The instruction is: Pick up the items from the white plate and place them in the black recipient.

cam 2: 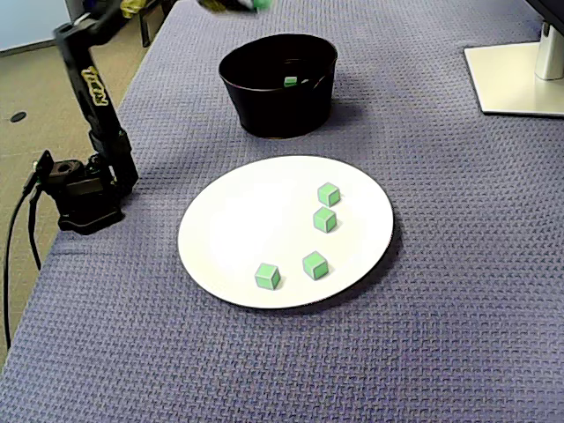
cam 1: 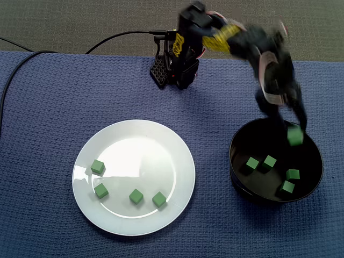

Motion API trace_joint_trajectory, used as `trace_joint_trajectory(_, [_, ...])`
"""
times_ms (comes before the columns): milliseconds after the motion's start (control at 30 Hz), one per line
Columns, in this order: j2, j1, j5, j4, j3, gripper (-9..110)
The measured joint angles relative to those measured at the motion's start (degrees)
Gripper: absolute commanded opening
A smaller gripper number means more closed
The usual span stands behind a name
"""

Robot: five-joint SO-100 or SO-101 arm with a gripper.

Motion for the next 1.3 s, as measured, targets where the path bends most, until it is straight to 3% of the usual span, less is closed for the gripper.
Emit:
trace_joint_trajectory(67, [-6.33,0.26,0.0,-2.55,2.55,1])
trace_joint_trajectory(100, [-8.79,0.53,0.0,-3.96,3.69,21])
trace_joint_trajectory(133, [-10.28,0.7,-0.18,-5.45,5.1,31])
trace_joint_trajectory(300, [-9.67,2.02,-1.49,-6.5,7.73,39])
trace_joint_trajectory(500, [1.85,9.93,-5.63,7.56,-1.76,42])
trace_joint_trajectory(633, [8.53,22.76,-5.98,15.47,-11.34,40])
trace_joint_trajectory(800, [11.16,41.84,-6.06,16.96,-9.67,42])
trace_joint_trajectory(1000, [1.93,53.7,-6.33,14.15,-5.98,42])
trace_joint_trajectory(1300, [-20.3,55.28,-12.3,9.67,-6.06,38])
